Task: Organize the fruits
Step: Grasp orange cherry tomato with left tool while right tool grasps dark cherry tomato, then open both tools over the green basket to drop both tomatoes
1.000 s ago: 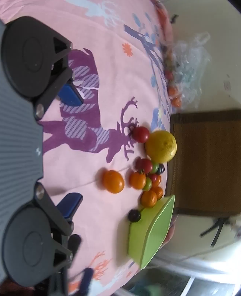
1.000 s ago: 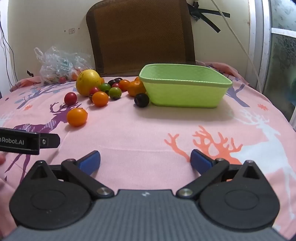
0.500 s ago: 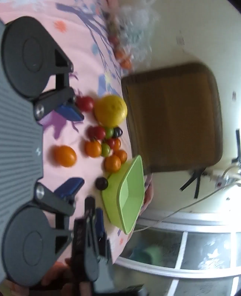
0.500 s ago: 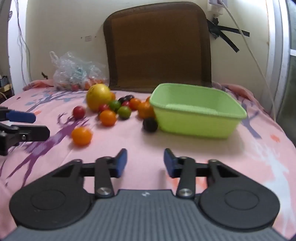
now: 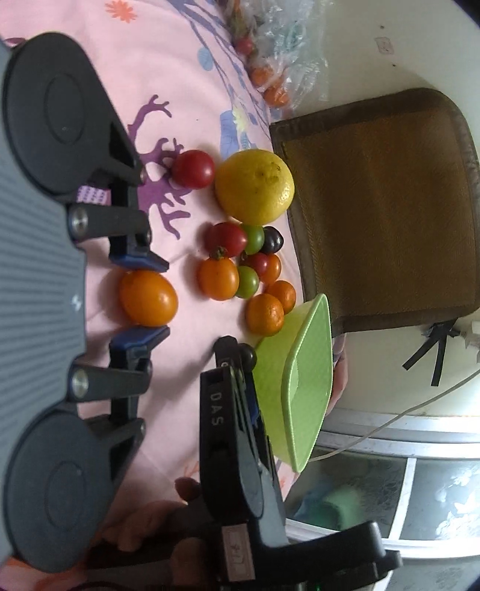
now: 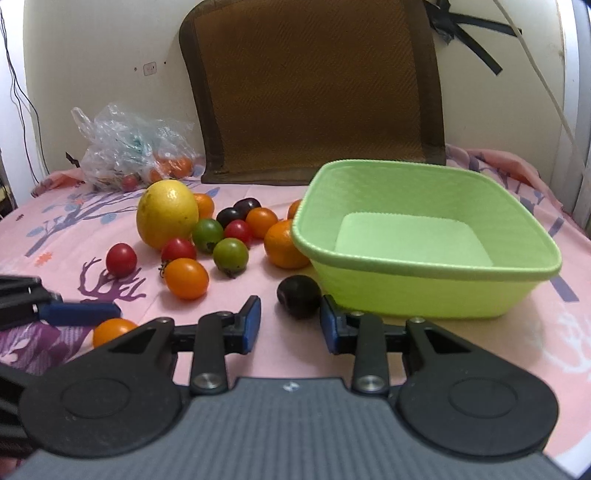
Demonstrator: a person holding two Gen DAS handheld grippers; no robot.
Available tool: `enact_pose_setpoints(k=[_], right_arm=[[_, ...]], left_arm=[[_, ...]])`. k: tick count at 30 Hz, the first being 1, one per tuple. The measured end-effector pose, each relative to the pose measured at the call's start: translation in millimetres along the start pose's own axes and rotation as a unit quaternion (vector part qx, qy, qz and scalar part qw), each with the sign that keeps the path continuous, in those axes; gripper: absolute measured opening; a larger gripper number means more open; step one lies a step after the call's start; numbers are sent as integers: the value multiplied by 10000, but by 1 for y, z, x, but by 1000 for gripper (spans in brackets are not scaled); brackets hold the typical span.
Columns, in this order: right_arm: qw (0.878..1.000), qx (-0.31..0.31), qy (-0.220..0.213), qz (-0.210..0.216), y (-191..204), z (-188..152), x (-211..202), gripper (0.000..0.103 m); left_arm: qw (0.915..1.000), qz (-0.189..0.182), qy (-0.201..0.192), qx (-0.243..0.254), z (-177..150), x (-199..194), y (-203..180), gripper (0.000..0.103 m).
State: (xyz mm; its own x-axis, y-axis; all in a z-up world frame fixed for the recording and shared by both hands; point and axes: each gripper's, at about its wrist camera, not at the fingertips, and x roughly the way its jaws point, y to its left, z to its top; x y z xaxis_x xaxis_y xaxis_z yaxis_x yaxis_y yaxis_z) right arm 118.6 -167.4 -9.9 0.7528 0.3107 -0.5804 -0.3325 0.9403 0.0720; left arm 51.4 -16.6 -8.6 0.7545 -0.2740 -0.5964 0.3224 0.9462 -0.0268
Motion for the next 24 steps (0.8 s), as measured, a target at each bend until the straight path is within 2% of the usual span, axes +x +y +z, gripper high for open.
enact_pose_setpoints(k=[3,4,7,9,11,14,16,19,21,24], right_arm=[[10000,41,17,6,-2,2,3,37],[10000,89,3,-21,-4,2,3,27],[9996,190,-57,187,-7,-4,-10,27],[9986,184,-235,448,-4,-10,-31,27],[9964,132,-638,546,-5,-14,-58,28],[9916,-37,-1295,0,-18,-10,-86,28],[9874,29,-1518,-445,-37,-3,-90,28],[9861,269,-1470,-727,-69,8,-79,28],[9871,170,-1358,-833,-78,12,-68,28],[9900,64,-1160,-801,-82,16,-51,29]], left_arm=[[9998,-50,17,-171,-2,-10,2,31],[9995,-144,15,-267,-1,-14,2,31],[9984,-387,-210,-354,13,-29,0,31],[9972,-549,-416,-306,31,-33,-6,31],[9952,-754,-548,-304,56,-27,-14,31],[9930,-994,-583,-273,92,0,-29,31],[9934,-976,-555,-245,109,26,-40,31],[9941,-986,-349,-287,123,66,-53,31],[9955,-884,-249,-242,126,82,-59,32],[9968,-776,-98,-173,123,98,-64,32]])
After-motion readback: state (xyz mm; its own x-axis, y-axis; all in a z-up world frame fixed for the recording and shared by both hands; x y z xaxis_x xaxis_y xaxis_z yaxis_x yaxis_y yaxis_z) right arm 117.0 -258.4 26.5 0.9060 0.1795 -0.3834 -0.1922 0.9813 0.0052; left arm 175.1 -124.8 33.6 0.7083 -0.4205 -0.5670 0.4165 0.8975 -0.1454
